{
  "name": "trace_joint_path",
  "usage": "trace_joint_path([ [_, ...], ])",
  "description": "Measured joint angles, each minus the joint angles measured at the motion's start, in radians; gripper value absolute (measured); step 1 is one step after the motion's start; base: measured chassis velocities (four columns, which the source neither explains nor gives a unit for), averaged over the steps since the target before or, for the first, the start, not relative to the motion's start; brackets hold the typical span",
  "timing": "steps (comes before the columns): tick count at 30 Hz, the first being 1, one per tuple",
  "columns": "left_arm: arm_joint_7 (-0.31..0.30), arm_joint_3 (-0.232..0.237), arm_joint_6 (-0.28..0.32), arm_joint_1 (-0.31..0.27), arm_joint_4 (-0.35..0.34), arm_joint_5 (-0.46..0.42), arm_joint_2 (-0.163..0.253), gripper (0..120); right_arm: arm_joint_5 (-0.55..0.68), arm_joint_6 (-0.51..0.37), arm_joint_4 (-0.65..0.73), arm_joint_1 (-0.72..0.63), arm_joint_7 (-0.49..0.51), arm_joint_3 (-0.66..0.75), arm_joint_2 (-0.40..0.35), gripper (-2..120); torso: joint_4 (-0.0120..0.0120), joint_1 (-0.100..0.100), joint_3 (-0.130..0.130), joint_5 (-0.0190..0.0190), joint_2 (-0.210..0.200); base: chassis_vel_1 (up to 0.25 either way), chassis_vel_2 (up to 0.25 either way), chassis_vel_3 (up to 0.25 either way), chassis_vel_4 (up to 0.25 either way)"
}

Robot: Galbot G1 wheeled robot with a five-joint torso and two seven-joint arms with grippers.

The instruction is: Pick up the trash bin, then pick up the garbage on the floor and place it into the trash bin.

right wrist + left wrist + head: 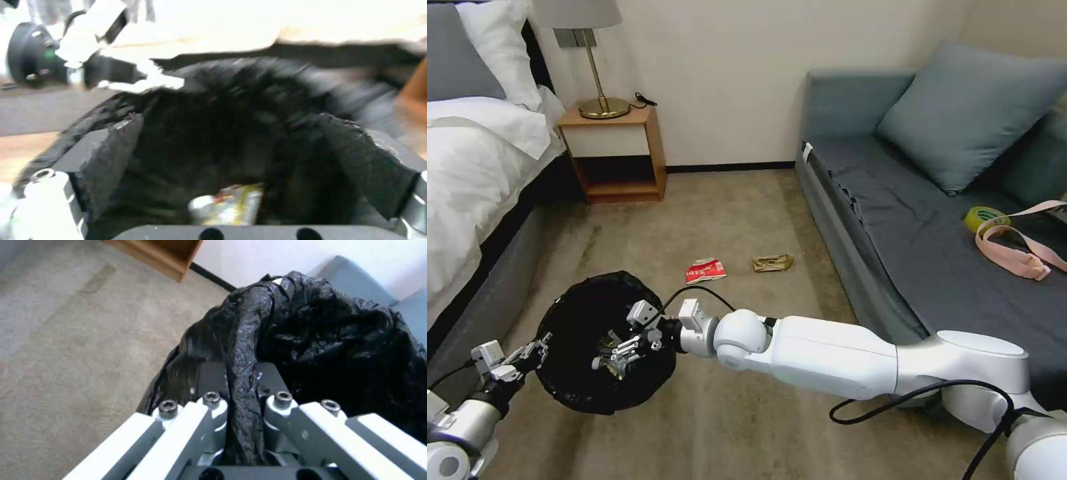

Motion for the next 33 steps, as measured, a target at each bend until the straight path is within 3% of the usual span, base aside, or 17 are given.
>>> trace_joint_path([
  [3,0.0,0.0,0.0,-0.007,0.008,0.0,0.001,4,-0.055,0.004,0.022,0.0,0.022,0.038,-0.025,100,0.0,0.0,0.0,0.0001,0.0,0.0,0.0,0.0,0.0],
  [4,-0.002,0.003,-0.001,-0.02,0.016,0.0,-0.002,4,-0.107,0.005,0.079,-0.006,0.084,0.107,-0.101,100,-0.0001,0.0,0.0,0.0001,0.0,0.0,0.0,0.0,0.0],
  [6,-0.005,0.004,-0.001,-0.024,0.015,0.002,-0.005,4,-0.126,0.004,0.124,-0.019,0.115,0.159,-0.172,100,-0.0005,0.0,0.0,0.0001,0.0,0.0,0.0,0.0,0.0],
  [8,-0.006,0.004,-0.001,-0.025,0.013,0.003,-0.006,4,-0.131,0.004,0.135,-0.024,0.12,0.173,-0.189,100,-0.0005,0.0,0.0,0.0002,0.0,0.0,0.0,0.0,0.0],
  [10,-0.02,0.001,0.0,-0.033,0.006,0.003,-0.01,4,-0.151,0.001,0.19,-0.088,0.15,0.267,-0.263,100,-0.0006,0.0,0.0,0.0003,0.0,0.0,0.0,0.0,0.0],
  [12,-0.024,-0.002,0.0,-0.037,0.005,0.004,-0.01,4,-0.16,-0.003,0.213,-0.13,0.164,0.308,-0.289,100,-0.0005,0.0,0.0,0.0004,0.0,0.0,0.0,0.0,0.0],
  [15,-0.036,-0.008,0.003,-0.047,0.005,0.008,-0.007,4,-0.188,-0.026,0.279,-0.298,0.196,0.459,-0.341,100,-0.0003,0.0,0.0,0.0005,0.0,0.0,0.0,0.0,0.0],
  [25,-0.065,0.016,0.016,-0.079,0.001,0.02,0.001,4,-0.231,-0.08,0.42,-0.66,0.306,0.807,-0.411,100,-0.0003,0.0,0.0,0.0002,0.0,0.0,0.0,0.0,0.0],
  [30,-0.069,0.026,0.018,-0.093,0.011,0.024,0.002,4,-0.231,-0.101,0.478,-0.766,0.351,0.903,-0.437,100,-0.0004,0.0,0.0,0.0003,0.0,0.0,0.0,0.0,0.0],
  [33,-0.083,0.028,0.024,-0.111,0.021,0.025,-0.001,4,-0.248,-0.145,0.552,-0.92,0.373,1.065,-0.45,100,-0.0005,0.0,0.0,0.0,0.0,0.0,0.0,0.0,0.0],
])
